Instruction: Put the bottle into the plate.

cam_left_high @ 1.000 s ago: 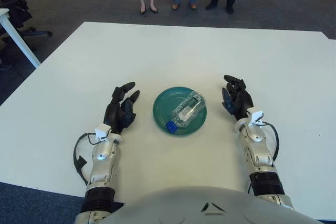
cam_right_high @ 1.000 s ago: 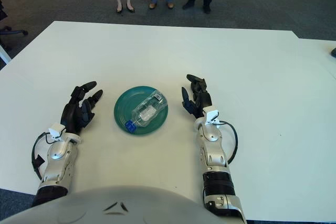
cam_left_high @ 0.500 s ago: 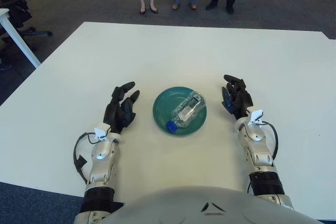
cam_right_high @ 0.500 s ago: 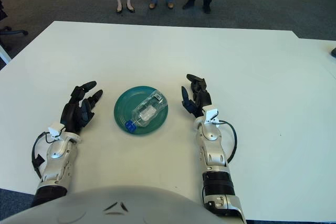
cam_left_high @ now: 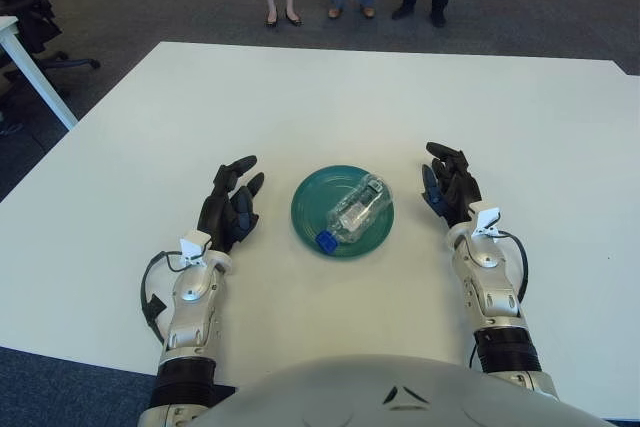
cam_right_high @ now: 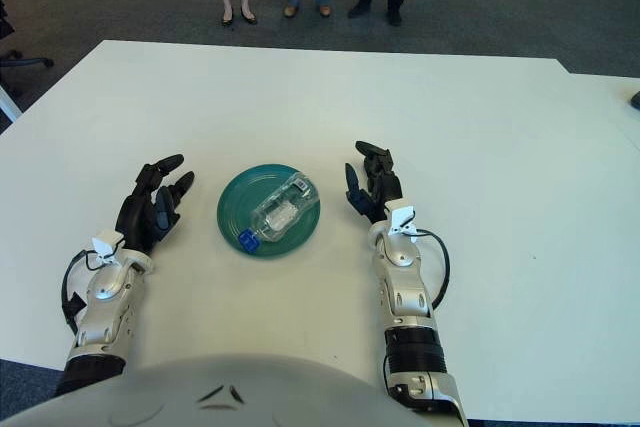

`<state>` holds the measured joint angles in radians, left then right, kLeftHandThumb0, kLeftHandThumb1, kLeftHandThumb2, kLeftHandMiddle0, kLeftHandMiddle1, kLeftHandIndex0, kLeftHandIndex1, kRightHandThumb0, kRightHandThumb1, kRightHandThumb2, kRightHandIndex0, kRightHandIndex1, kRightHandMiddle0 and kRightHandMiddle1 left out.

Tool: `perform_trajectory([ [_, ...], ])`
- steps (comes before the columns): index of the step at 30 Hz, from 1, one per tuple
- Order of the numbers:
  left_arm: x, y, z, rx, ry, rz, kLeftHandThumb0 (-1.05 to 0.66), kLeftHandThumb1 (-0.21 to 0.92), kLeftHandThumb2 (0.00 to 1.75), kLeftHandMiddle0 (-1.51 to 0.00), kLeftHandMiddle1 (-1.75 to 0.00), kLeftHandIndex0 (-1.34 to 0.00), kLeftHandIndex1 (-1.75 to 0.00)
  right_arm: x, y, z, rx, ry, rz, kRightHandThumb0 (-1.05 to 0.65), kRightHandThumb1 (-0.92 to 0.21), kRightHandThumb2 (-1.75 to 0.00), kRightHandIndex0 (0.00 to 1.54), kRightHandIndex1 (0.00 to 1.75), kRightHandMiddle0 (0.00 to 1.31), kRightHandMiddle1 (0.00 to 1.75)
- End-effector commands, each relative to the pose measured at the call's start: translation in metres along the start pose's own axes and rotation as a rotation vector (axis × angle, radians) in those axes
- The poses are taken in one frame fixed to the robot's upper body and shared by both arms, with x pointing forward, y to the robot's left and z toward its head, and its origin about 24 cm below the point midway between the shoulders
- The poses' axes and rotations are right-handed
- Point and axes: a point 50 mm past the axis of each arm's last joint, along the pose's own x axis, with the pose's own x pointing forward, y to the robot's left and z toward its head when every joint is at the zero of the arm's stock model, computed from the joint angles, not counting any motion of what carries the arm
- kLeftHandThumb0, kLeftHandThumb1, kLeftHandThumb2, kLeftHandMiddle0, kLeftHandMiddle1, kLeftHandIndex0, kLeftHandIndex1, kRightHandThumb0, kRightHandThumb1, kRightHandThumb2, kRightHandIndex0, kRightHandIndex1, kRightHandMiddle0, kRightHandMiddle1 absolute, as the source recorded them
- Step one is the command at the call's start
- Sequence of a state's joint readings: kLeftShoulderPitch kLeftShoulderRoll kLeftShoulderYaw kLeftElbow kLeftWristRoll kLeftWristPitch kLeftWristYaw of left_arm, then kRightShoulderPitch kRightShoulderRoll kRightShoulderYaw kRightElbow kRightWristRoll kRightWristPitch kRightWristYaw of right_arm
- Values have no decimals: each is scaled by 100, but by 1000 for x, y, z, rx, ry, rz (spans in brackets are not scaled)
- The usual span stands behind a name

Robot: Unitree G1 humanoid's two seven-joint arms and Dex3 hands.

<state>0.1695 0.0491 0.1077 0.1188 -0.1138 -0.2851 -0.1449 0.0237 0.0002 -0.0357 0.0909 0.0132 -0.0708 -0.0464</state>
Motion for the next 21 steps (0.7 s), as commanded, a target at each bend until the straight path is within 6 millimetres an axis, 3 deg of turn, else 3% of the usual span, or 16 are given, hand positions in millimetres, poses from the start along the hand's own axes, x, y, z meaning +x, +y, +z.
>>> perform_trajectory([
  [1, -8, 4, -13, 6, 90, 22, -70, 92, 82, -51, 0, -8, -86, -4, -2, -7, -9, 54, -26, -58, -92, -50, 48, 18, 3, 85],
  [21, -9, 5, -12, 11, 71, 41, -72, 92, 81, -50, 0, -7, -87, -5, -3, -6, -13, 95, -38, -56, -92, -50, 49, 17, 3, 84],
])
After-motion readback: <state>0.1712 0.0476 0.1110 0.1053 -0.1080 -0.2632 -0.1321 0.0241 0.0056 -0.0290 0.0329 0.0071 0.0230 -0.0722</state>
